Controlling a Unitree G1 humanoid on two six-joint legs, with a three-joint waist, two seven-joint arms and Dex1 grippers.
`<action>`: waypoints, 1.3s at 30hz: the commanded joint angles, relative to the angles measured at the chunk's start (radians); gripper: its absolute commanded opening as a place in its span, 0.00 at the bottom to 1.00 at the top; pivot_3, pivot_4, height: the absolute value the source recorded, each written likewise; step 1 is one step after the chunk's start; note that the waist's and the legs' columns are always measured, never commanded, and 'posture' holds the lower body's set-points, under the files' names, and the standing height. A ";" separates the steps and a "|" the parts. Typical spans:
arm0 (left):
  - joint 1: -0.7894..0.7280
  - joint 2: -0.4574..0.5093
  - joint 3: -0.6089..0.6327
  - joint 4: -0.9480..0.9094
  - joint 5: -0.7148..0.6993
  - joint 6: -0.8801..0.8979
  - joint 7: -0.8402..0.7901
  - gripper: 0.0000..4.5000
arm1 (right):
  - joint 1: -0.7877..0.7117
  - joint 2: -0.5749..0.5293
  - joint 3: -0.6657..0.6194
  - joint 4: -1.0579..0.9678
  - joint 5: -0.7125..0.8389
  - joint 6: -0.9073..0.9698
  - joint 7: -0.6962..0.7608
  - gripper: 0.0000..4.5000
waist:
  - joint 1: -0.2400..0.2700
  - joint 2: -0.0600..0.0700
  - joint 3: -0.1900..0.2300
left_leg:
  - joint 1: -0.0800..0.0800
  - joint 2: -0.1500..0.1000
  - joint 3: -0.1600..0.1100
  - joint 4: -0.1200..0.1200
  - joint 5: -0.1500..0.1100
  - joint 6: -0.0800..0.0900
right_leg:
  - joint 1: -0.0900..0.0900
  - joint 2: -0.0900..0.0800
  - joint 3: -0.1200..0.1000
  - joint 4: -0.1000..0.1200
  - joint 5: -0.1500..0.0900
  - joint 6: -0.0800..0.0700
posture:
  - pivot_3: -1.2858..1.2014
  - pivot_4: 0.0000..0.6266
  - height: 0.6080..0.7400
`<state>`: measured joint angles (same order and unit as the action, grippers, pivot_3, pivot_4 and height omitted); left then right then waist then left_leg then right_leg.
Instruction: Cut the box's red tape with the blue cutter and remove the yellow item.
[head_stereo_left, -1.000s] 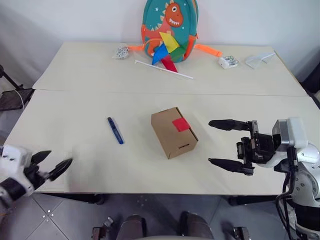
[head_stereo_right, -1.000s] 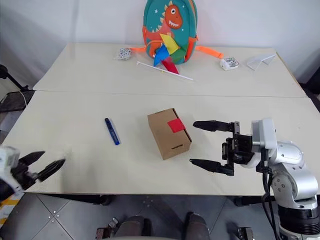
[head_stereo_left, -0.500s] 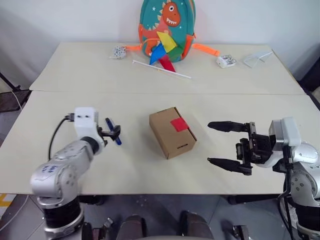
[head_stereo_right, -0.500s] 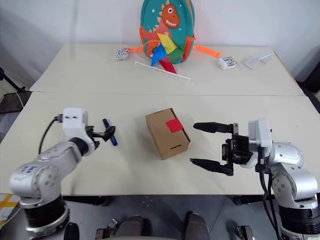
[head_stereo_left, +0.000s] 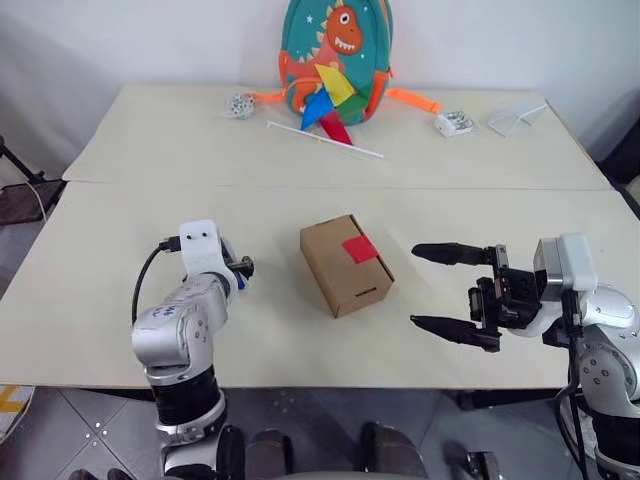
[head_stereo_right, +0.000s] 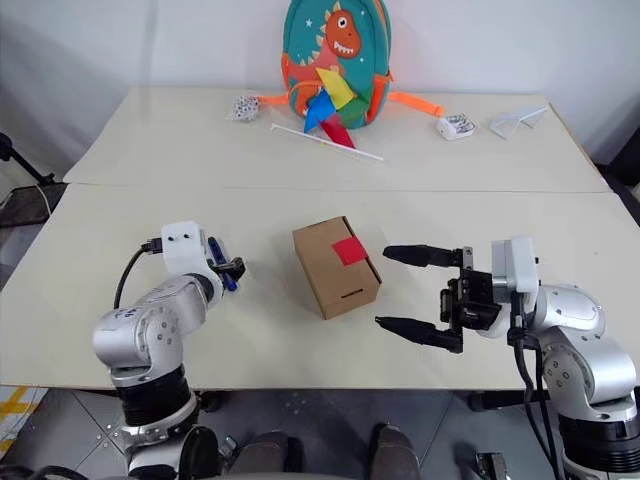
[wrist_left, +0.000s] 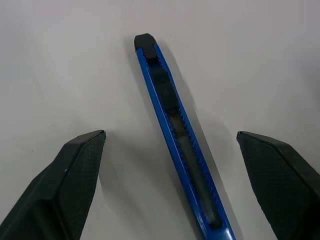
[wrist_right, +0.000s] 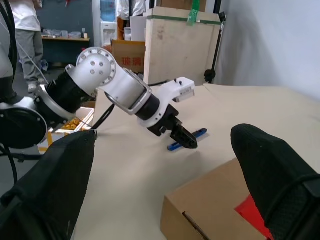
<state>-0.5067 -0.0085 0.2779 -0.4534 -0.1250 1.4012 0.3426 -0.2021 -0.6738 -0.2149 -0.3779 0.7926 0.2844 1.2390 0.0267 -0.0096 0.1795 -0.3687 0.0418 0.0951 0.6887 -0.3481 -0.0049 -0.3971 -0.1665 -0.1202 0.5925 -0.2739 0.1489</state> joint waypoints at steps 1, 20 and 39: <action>0.006 -0.012 -0.019 0.046 0.027 0.012 -0.010 0.99 | -0.004 -0.004 -0.015 -0.043 0.026 -0.002 -0.014 1.00 | 0.001 0.000 0.000 | 0.000 0.000 0.000 0.000 0.000 0.000 | 0.000 0.000 0.000 0.000 0.000 0.000 | 0.52 0.24 1.00; 0.009 -0.056 0.012 0.024 0.067 0.079 -0.082 0.42 | 0.011 0.007 -0.020 -0.051 0.041 -0.018 -0.044 1.00 | 0.022 0.003 -0.002 | -0.001 0.000 0.000 0.003 -0.001 0.001 | 0.001 0.000 0.000 0.000 0.000 0.000 | 0.52 0.24 1.00; 0.067 0.021 0.010 -0.014 0.094 0.111 -0.174 0.24 | -0.015 0.026 0.002 -0.033 0.034 -0.028 -0.047 1.00 | 0.017 0.003 -0.002 | 0.000 0.000 0.000 0.003 -0.001 0.001 | 0.001 0.000 0.000 0.000 0.000 0.000 | 0.52 0.24 1.00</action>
<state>-0.4814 0.0080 0.2927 -0.4974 -0.0321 1.4546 0.1874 -0.2102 -0.6528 -0.2028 -0.3910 0.8121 0.2688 1.1939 0.0438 -0.0062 0.1775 -0.3691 0.0422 0.0947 0.6920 -0.3490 -0.0041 -0.3958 -0.1666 -0.1203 0.5927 -0.2737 0.1486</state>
